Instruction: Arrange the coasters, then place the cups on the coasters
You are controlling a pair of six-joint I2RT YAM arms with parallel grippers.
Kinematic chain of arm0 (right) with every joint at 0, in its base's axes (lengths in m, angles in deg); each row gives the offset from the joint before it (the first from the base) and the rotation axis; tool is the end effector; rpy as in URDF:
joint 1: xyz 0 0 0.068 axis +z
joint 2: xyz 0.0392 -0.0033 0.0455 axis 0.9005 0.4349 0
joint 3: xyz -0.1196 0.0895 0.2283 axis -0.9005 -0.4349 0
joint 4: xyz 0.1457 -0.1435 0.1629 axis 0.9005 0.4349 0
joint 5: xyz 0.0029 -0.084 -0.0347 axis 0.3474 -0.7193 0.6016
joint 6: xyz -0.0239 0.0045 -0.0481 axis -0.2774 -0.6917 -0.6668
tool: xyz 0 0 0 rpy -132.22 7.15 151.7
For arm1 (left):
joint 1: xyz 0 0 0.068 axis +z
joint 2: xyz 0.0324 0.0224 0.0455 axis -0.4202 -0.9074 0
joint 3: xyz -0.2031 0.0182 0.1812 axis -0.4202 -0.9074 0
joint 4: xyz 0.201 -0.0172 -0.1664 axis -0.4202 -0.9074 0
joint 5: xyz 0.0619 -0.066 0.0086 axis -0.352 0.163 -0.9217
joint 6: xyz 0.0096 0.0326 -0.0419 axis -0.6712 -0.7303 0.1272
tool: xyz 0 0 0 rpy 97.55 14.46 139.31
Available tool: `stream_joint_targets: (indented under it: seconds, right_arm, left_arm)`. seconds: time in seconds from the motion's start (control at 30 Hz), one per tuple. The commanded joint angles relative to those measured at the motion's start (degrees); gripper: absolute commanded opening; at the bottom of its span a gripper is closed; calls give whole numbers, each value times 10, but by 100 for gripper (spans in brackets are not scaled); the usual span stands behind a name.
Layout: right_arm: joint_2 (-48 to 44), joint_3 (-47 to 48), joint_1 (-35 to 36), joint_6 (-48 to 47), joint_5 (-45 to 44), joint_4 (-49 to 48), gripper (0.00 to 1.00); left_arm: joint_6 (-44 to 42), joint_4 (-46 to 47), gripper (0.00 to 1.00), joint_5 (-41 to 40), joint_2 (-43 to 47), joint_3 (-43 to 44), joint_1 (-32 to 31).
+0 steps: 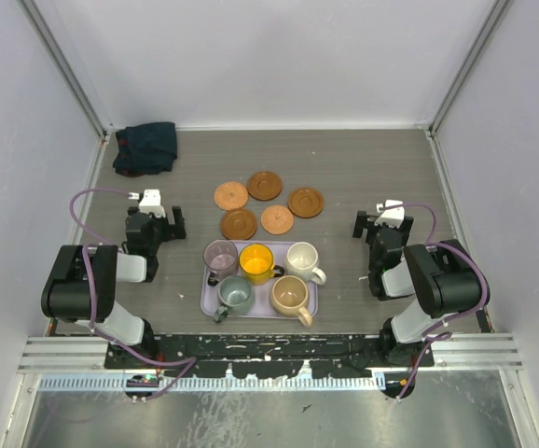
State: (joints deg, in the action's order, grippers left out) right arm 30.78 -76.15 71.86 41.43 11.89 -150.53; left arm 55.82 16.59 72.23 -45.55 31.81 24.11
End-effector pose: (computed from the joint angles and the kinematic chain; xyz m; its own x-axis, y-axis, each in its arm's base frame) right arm 0.2281 0.0174 0.1284 -0.1734 -0.0688 -0.9824 0.2269 0.9679 -0.1079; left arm 0.2625 -0.0041 0.1332 -0.3426 -0.0319 -0.9389 0.0229 0.9988 -0.0423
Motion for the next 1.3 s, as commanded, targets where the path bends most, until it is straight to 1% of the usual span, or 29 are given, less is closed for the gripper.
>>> stream_joint_targets:
  seconds: [0.0,0.33,0.43,0.5,0.6,0.77,0.83,0.9,1.03,1.07,1.13,1.17,1.2,1.27]
  right_arm:
    - [-16,10,-2,6,3,-25,99]
    - [-18,17,-15,15,24,-7,99]
    - [-24,16,-15,16,11,-6,99]
    - [-52,34,-15,25,-12,53,99]
    - [-86,89,-15,32,-38,192,99]
    - [-98,136,-14,63,-48,287,99]
    - [-117,143,-14,66,-28,311,99]
    - [-133,151,-14,70,-7,329,99]
    - [-155,193,-14,204,-41,395,99]
    - [-158,208,-14,217,-34,422,99]
    - [-155,247,-14,190,21,485,99]
    - [-144,275,-13,177,47,519,99]
    - [-133,303,-11,177,57,558,99]
    - [-107,356,-2,187,56,625,99]
  left_arm:
    - [-6,24,98,3,5,14,1]
    - [-6,24,98,3,5,14,0]
    - [-6,24,98,3,4,14,1]
    - [-6,24,98,3,5,14,1]
    - [-6,24,98,4,4,14,1]
    - [-6,26,98,1,8,14,0]
    - [-3,-45,98,-6,40,40,0]
    - [4,-155,98,-27,79,86,0]
    - [16,-345,98,-49,147,185,1]
    - [28,-372,98,-50,156,203,0]
    - [58,-406,98,-47,185,231,0]
    - [67,-418,98,-32,192,243,1]
    - [78,-428,98,-11,195,255,0]
    - [100,-433,98,56,192,276,0]
